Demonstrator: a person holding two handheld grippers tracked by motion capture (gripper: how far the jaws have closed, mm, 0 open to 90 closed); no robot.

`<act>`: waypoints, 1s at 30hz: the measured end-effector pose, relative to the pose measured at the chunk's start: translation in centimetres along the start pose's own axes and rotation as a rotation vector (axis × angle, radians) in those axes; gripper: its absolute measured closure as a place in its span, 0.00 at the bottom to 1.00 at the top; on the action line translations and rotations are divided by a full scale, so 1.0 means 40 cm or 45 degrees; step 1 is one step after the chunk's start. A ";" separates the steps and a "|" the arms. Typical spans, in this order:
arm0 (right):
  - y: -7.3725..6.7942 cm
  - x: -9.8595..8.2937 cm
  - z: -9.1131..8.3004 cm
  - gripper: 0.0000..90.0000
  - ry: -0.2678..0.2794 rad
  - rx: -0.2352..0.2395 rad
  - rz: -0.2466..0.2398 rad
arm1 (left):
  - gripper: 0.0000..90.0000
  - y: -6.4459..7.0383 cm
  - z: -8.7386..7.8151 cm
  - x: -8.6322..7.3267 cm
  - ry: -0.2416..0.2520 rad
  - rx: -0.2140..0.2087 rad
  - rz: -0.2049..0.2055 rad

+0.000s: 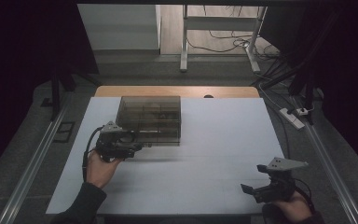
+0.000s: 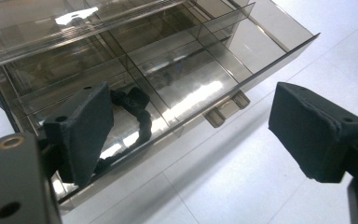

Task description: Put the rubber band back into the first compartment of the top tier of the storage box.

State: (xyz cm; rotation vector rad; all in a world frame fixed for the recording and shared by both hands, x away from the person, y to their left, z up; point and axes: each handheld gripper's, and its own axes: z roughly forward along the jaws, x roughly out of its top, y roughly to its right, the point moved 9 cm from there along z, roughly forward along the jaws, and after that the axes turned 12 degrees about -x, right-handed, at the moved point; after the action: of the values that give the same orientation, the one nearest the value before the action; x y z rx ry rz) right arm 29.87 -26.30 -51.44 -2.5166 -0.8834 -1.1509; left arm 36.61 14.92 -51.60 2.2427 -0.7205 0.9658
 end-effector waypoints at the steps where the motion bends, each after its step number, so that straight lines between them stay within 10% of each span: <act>1: 0.000 0.000 0.000 0.00 0.000 0.000 0.000 | 0.15 0.002 -0.002 -0.001 -0.001 -0.001 0.000; 14: 0.000 0.000 0.000 0.00 -0.002 0.000 -0.002 | 0.00 0.043 -0.004 -0.022 -0.034 -0.066 0.088; 30: -0.001 0.000 -0.001 0.00 0.002 0.002 0.000 | 0.00 0.088 -0.038 -0.047 -0.003 -0.182 0.078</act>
State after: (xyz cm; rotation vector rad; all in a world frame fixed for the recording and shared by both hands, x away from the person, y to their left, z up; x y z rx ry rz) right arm 29.85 -26.28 -51.41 -2.5138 -0.8838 -1.1520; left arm 32.45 14.02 -51.14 2.1085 -0.8366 0.9111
